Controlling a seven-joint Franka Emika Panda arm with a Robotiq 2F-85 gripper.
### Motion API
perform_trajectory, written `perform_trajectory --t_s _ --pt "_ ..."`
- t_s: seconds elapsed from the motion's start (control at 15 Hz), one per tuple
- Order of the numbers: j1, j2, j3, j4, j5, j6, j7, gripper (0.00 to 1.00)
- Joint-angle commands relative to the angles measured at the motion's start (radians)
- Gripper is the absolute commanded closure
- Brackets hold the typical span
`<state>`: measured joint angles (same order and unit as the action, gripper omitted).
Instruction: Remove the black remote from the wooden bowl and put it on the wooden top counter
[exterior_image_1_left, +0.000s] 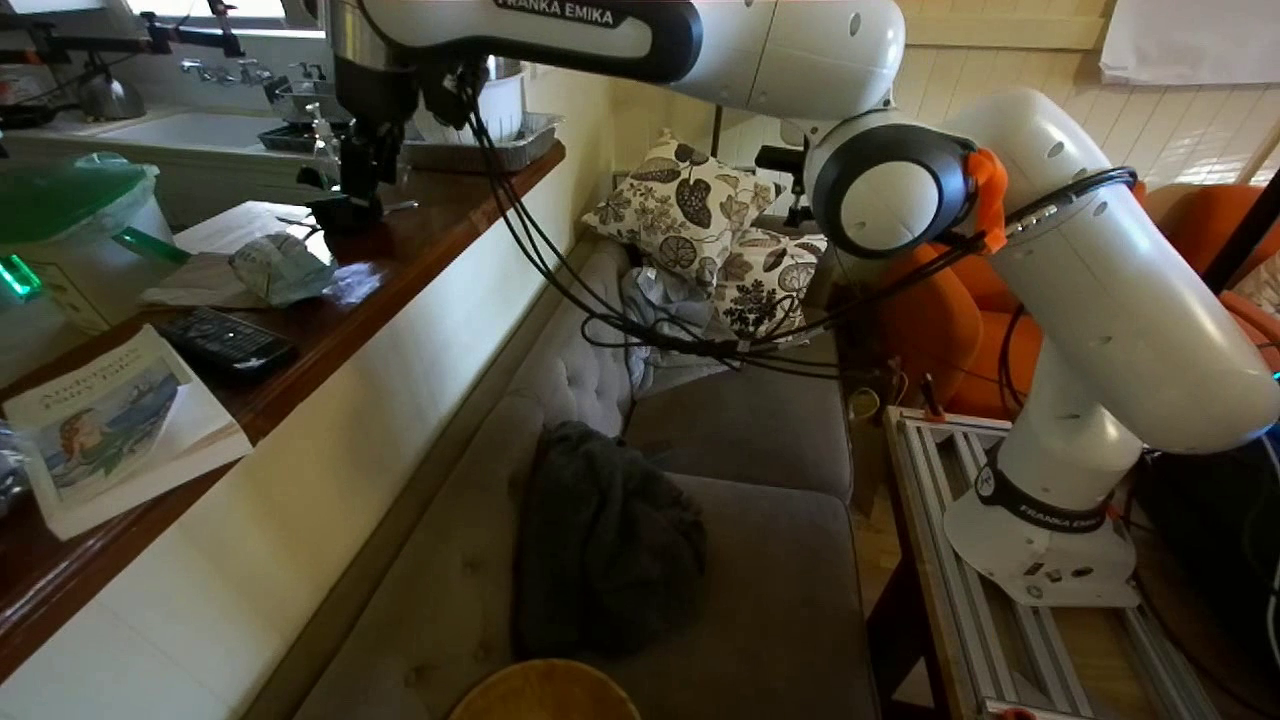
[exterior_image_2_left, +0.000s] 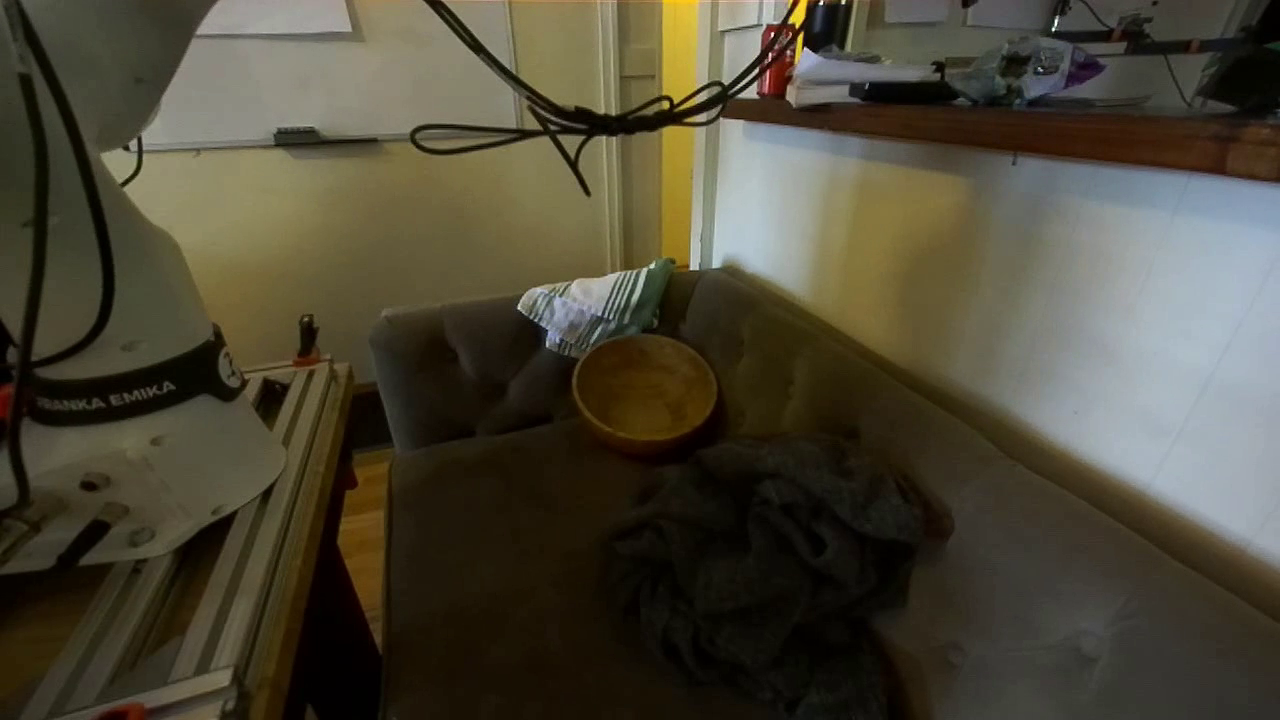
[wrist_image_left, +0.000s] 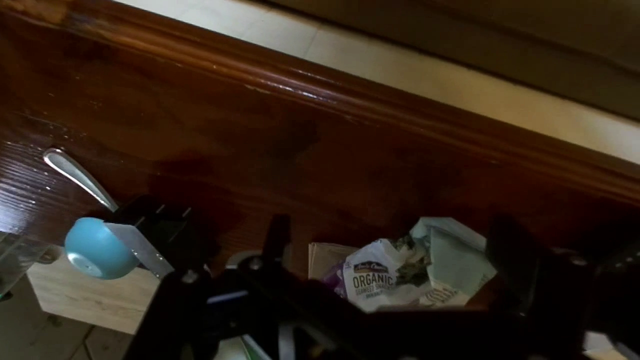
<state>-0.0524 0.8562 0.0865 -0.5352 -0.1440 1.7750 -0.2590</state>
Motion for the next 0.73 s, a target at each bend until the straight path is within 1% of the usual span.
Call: perform_trajectory --t_s 0.0,0.13,0.2,0.33,0.47,0.53,0.6,0.67 --pt "-0.012 0.000 0.009 -0.005 0.006 -0.001 -0.019 0.00" --pt "-0.016 -0.001 0.017 -0.010 0.008 -0.002 -0.030 0.00" --pt "0.003 -0.011 -0.011 -0.012 -0.023 -0.035 0.018 0.00" --pt "0.025 -0.039 -0.064 -0.012 -0.081 -0.073 0.072 0.00" --pt "0.041 -0.072 -0.117 -0.014 -0.149 -0.125 0.083 0.00" --pt "0.044 -0.089 -0.133 -0.013 -0.168 -0.155 0.090 0.00" --pt "0.028 -0.044 -0.099 -0.001 -0.126 -0.097 0.064 0.00" --pt "0.029 -0.056 -0.106 0.000 -0.129 -0.105 0.065 0.00"
